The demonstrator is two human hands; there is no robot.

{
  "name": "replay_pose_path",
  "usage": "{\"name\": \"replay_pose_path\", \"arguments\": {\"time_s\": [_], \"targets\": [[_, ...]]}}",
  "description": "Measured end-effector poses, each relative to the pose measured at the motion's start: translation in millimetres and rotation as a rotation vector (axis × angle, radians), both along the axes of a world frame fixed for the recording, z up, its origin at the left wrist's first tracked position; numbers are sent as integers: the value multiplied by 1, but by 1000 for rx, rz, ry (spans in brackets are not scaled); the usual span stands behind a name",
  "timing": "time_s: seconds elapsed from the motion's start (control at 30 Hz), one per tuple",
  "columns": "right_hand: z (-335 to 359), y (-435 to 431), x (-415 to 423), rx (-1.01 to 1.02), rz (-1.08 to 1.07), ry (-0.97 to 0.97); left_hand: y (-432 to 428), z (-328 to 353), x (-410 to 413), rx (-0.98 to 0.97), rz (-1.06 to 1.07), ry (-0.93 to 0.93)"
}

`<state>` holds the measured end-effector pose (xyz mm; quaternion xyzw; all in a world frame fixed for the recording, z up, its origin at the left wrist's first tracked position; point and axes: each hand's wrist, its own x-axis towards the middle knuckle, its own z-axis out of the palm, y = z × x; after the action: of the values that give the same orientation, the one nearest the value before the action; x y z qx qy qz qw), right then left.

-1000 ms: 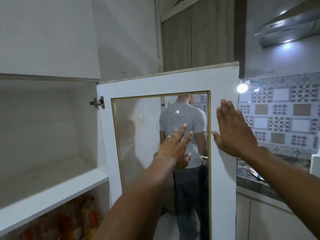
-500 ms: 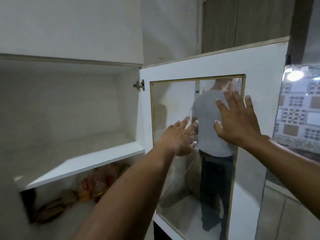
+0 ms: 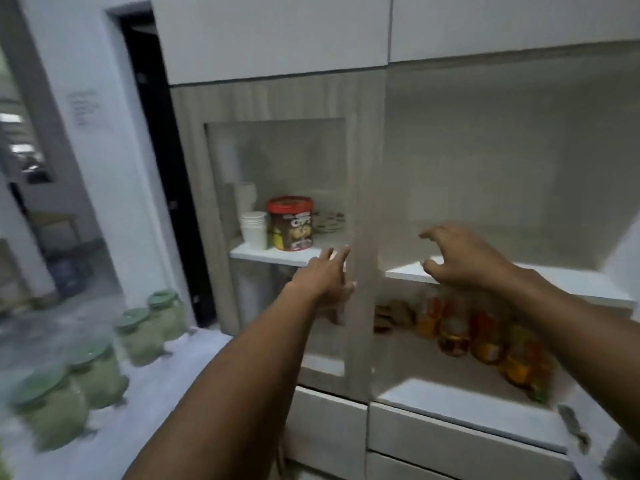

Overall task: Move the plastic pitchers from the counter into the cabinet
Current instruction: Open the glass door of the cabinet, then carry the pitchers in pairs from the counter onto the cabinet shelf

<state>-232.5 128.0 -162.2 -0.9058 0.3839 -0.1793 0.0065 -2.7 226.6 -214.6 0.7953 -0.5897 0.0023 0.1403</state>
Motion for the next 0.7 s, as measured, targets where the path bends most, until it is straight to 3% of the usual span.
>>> {"name": "replay_pose_path", "arguments": {"time_s": [0.33,0.7], "targets": [[-53,54,325,164,485,-6,157,-54,261,31,571,211],[-178,35,528,522,555,113,158,-183,380,-128,865,610]]}}
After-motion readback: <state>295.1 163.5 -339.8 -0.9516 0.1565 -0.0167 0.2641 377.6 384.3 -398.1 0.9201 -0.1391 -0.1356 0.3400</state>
